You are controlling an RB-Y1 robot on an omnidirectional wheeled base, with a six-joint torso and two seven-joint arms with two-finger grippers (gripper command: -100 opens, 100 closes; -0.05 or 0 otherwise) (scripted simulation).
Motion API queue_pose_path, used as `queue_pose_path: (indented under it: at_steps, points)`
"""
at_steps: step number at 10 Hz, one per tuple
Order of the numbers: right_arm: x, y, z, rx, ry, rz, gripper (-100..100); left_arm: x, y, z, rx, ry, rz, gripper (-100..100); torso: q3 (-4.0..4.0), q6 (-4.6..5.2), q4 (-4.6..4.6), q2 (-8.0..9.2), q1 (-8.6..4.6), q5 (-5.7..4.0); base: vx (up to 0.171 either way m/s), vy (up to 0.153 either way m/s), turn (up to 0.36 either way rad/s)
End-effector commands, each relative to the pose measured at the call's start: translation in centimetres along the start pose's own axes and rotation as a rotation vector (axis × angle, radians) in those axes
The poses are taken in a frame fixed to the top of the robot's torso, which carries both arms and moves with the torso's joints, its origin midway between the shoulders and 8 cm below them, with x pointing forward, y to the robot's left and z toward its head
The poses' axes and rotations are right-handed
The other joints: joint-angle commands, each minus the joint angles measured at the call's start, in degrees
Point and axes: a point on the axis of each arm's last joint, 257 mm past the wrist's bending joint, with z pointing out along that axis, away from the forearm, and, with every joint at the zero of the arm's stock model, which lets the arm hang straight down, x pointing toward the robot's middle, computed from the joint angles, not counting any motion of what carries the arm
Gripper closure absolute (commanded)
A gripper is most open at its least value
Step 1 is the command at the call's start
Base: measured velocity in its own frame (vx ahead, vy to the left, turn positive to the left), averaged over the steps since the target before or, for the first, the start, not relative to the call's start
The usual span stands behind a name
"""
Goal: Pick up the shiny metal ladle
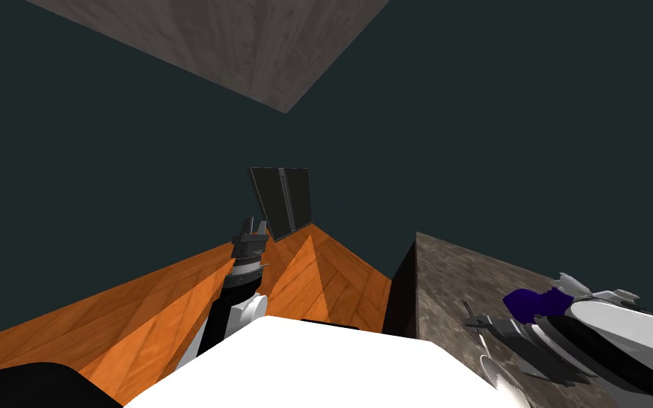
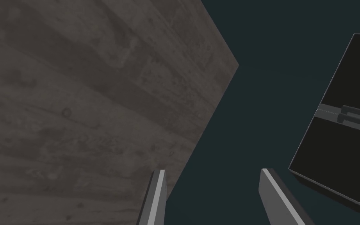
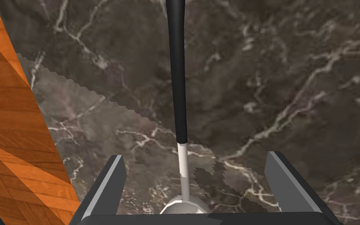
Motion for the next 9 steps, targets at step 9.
queue_pose_path:
  at_steps: [9]
  points:
    - [-0.6,4.3,-0.1,-0.007,-0.028,-0.125,-100,0.0,0.0,0.0,0.000,0.000,0.000,0,-0.10,-0.01,-0.04,-0.18,0.06,0.01,0.114,0.041,-0.124]
